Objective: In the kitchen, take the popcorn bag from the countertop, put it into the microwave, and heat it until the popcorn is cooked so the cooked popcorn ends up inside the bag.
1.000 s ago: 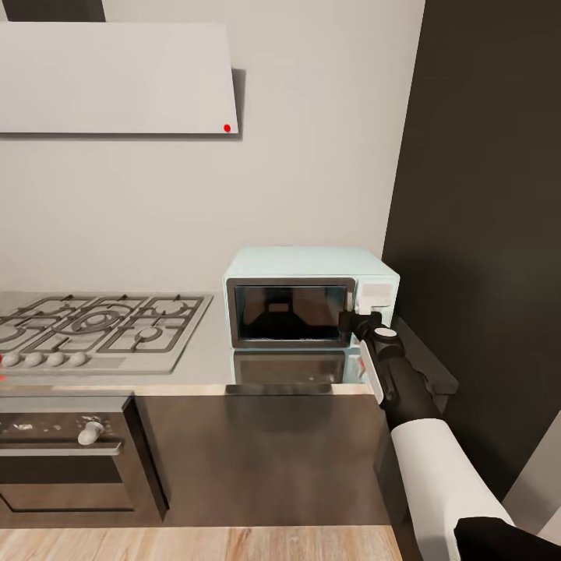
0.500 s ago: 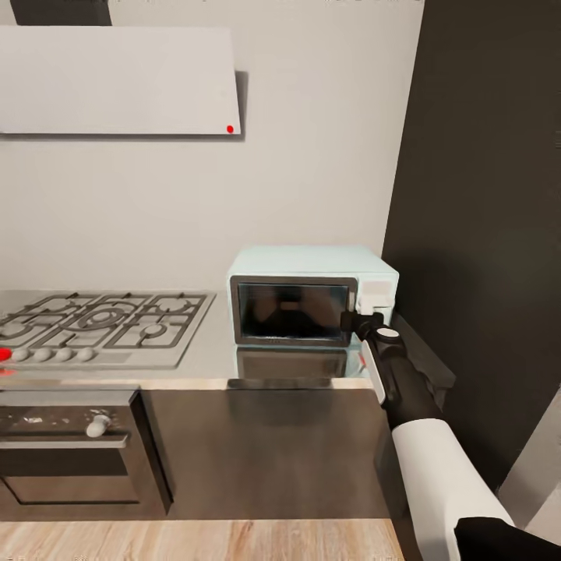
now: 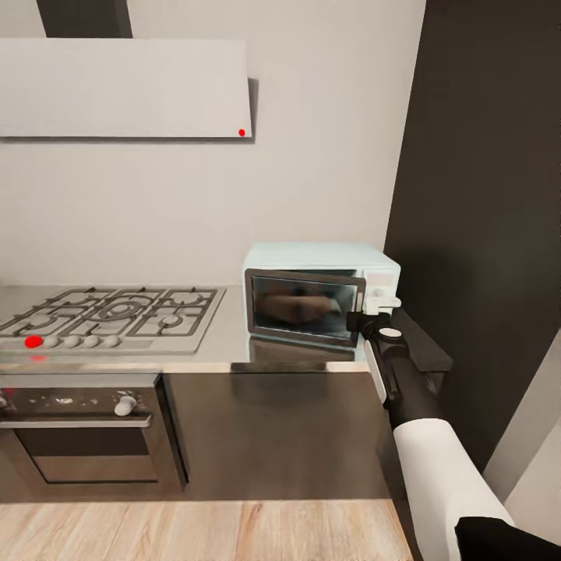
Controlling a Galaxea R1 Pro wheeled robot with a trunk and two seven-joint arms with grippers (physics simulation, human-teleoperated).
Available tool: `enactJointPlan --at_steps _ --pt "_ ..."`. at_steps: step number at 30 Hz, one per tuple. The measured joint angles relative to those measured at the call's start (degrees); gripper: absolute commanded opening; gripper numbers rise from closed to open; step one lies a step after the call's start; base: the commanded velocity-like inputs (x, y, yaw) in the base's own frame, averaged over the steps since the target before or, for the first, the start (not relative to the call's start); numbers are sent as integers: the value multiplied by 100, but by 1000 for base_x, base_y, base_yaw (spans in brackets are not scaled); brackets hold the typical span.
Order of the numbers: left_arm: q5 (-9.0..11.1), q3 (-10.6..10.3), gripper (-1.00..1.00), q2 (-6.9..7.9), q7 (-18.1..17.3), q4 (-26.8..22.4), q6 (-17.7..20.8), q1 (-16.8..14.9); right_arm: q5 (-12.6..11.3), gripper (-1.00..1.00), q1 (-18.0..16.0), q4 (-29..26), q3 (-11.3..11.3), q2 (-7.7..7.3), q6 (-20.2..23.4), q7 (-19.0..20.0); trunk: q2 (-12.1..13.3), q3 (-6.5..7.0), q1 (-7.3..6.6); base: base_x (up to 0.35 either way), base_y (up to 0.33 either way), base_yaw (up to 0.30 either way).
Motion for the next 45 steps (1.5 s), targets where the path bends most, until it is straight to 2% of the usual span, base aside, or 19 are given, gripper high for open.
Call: enactJointPlan --at_steps 9,17,33,34,36,42,45 --pt "1 0 100 -8 0 -1 3 0 5 -100 2 3 74 -1 -3 138 0 -1 2 -133 1 0" --pt "0 -5 100 -8 0 6 1 -5 -307 -100 7 11 131 3 -17 238 2 -1 3 -160 0 0" --pt "0 -4 100 -2 0 5 -5 -4 -272 -100 6 7 165 -1 5 300 2 -1 1 -12 0 0" --pt "0 -4 100 -1 0 5 -3 -4 -270 100 6 7 164 -1 5 301 2 -1 1 0 0 0" --pt "0 -2 100 0 0 2 0 -2 -158 100 4 9 105 -6 6 218 1 -1 0 0 0 0" --pt "0 -3 100 0 0 2 0 -2 -168 100 4 9 106 -6 53 230 1 -1 0 0 0 0" --pt "0 -3 100 0 0 2 2 -2 -162 100 4 9 106 -21 59 370 1 -1 0 0 0 0"
